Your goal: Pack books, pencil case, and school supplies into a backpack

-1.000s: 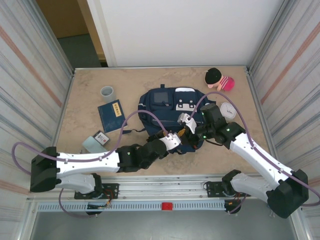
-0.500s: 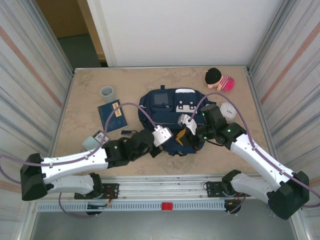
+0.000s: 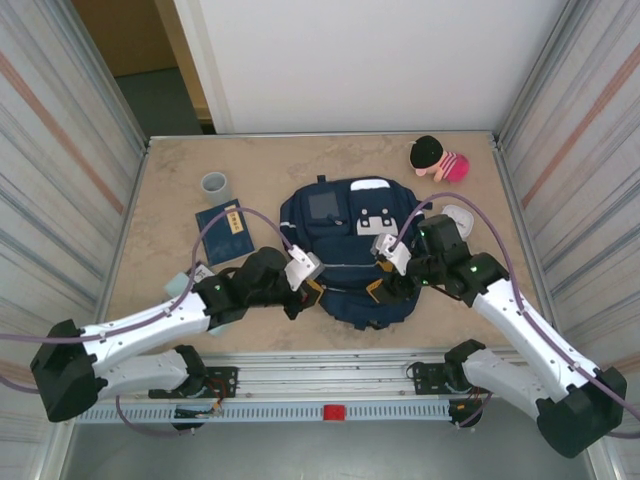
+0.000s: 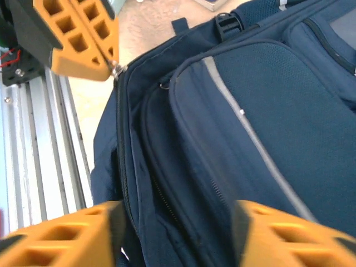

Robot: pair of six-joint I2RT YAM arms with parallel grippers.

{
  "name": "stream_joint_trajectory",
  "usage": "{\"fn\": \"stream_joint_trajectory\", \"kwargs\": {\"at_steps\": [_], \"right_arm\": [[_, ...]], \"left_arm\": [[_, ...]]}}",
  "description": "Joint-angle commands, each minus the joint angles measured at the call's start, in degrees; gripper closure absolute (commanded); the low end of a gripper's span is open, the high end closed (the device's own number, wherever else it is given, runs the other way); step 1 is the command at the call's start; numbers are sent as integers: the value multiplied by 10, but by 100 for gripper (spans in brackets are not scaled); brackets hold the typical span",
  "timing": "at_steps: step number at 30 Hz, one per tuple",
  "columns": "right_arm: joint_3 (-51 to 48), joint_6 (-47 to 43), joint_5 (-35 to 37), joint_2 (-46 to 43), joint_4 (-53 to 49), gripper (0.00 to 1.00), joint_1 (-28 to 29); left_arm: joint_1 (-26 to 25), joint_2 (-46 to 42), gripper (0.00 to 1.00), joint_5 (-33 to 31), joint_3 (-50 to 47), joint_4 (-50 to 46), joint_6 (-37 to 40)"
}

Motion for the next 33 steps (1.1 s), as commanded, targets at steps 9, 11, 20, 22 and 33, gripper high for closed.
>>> {"fn": "stream_joint_trajectory", "kwargs": {"at_steps": [9, 11, 20, 22, 33], "right_arm": [[-18, 2, 36, 23, 77, 25, 120], [-22, -7, 34, 33, 85, 25, 119], [-3, -53, 22, 117, 65, 71, 114], [6, -69, 20, 107, 39, 100, 110], [61, -138, -4, -5, -96, 100, 75]], "left_arm": [[2, 54, 100, 145, 51, 111, -50], [2, 54, 100, 149, 53, 115, -53], [2, 38, 100, 94, 57, 75, -53], [3, 35, 100, 36, 56, 26, -41], [159, 33, 100, -90, 5, -45, -47]]}}
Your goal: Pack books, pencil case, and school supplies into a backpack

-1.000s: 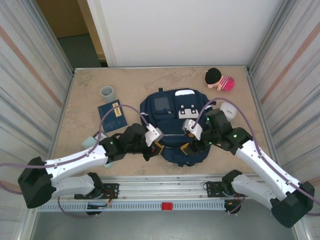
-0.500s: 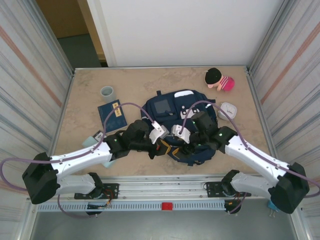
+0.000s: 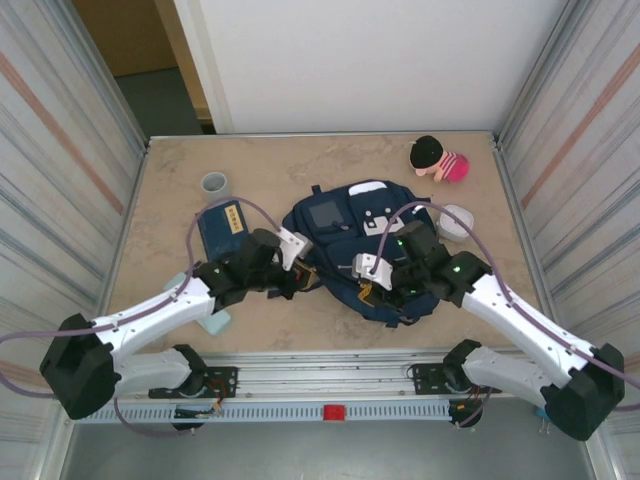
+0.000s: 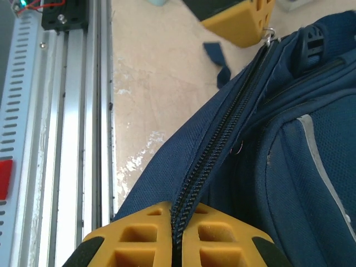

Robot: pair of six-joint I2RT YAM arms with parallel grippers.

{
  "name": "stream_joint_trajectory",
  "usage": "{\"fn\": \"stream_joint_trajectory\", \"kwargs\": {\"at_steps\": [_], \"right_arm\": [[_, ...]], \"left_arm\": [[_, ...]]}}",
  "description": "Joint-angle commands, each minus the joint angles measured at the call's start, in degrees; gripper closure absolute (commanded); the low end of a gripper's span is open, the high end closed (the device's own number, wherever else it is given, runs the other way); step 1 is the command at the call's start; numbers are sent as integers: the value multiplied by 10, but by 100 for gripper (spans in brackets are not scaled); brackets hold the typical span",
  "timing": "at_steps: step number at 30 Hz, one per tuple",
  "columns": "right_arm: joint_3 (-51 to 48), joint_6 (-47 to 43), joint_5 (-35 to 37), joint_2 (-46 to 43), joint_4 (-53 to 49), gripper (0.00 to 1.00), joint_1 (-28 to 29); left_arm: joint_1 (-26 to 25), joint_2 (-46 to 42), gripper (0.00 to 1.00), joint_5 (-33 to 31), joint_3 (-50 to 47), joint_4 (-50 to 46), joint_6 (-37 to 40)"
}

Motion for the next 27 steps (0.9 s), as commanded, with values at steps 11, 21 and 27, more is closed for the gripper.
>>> {"fn": "stream_joint_trajectory", "kwargs": {"at_steps": [11, 21, 27], "right_arm": [[67, -60, -57, -18, -50, 100, -37], [91, -153, -23, 122, 35, 100, 10], [123, -180, -37, 222, 65, 100, 18]], "left_arm": [[131, 78, 44, -81, 55, -7, -41], [106, -74, 21, -151, 33, -26, -165], [106, -97, 21, -181, 36, -81, -187]]}}
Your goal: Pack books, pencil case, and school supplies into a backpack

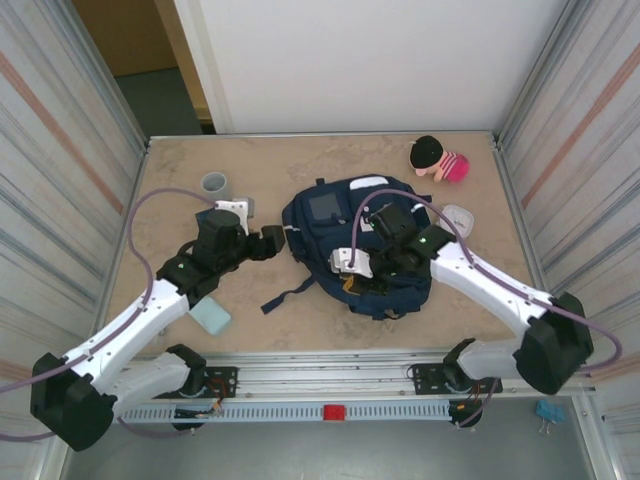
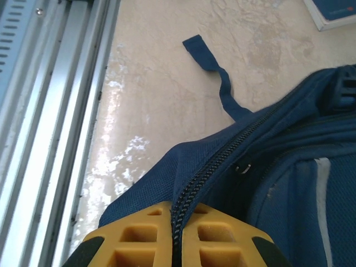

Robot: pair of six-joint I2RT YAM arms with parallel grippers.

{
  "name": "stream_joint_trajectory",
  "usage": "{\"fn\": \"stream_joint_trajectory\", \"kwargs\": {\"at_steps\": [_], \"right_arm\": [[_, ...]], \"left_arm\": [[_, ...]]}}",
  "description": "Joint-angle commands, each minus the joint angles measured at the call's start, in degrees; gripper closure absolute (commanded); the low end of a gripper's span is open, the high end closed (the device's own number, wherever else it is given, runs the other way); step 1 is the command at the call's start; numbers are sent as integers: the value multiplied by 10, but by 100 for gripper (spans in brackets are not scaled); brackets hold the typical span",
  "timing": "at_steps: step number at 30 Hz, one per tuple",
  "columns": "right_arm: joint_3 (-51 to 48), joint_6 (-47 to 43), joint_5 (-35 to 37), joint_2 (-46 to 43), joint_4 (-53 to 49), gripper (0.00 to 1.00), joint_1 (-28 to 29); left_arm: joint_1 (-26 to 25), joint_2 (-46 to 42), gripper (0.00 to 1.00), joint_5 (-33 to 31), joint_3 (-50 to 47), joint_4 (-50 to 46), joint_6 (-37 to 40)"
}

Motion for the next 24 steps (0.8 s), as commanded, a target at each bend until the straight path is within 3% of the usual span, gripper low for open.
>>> {"fn": "stream_joint_trajectory", "kwargs": {"at_steps": [1, 2, 5, 7, 9, 12, 16, 20, 24], "right_arm": [[40, -37, -18, 29, 40, 100, 12], [46, -34, -19, 35, 37, 95, 18], [67, 32, -35, 35, 39, 67, 26], [98, 152, -34, 34, 47, 40, 26], [136, 251, -39, 40, 41, 32, 27], [174, 415, -27, 51, 61, 28, 29], [191, 586, -3, 75, 100, 31, 29], [170, 677, 6, 95, 157, 36, 30], [156, 709, 4, 109, 191, 38, 32]], "left_arm": [[1, -9, 20, -42, 1, -54, -35], [5, -9, 18, -46, 1, -67, -40], [42, 1, 16, -16, 8, -102, -57], [78, 10, 14, 13, 12, -119, -52], [114, 22, 13, 37, 11, -123, -39], [184, 49, 13, 84, 5, -104, -21], [255, 117, 13, 130, 23, -75, 8], [269, 201, 12, 112, 83, -83, 49], [278, 308, 12, 113, 141, -79, 69]]}}
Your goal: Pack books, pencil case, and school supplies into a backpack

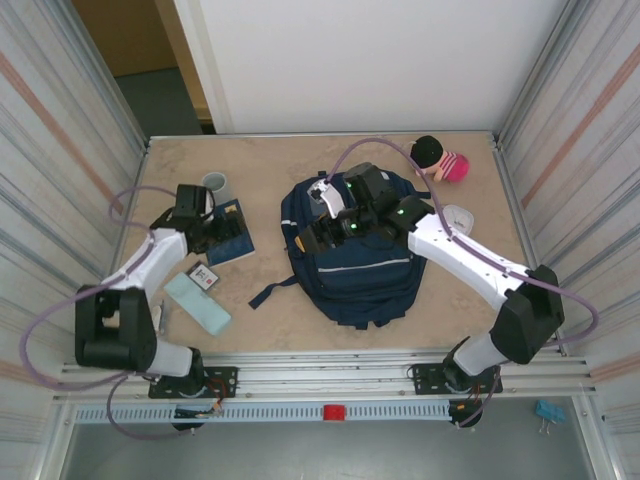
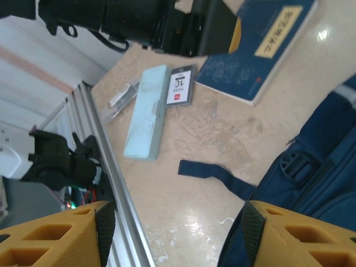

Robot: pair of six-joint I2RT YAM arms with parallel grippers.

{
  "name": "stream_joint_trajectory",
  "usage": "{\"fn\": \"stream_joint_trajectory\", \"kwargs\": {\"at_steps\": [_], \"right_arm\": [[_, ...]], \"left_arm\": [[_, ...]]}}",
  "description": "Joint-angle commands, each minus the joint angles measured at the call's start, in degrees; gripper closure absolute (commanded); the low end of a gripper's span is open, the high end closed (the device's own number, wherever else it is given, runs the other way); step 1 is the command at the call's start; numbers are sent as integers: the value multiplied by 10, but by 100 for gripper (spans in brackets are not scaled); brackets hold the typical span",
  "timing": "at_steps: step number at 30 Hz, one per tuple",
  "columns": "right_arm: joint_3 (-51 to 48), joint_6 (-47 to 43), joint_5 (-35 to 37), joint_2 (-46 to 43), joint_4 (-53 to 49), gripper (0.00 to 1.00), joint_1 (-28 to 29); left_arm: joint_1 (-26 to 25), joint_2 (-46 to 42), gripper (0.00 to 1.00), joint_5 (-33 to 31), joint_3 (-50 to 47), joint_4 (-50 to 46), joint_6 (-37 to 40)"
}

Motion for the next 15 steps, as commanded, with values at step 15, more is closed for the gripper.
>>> {"fn": "stream_joint_trajectory", "kwargs": {"at_steps": [15], "right_arm": [[-28, 78, 57, 29, 19, 37, 4]], "left_arm": [[-67, 219, 12, 49, 52, 42, 9]]}}
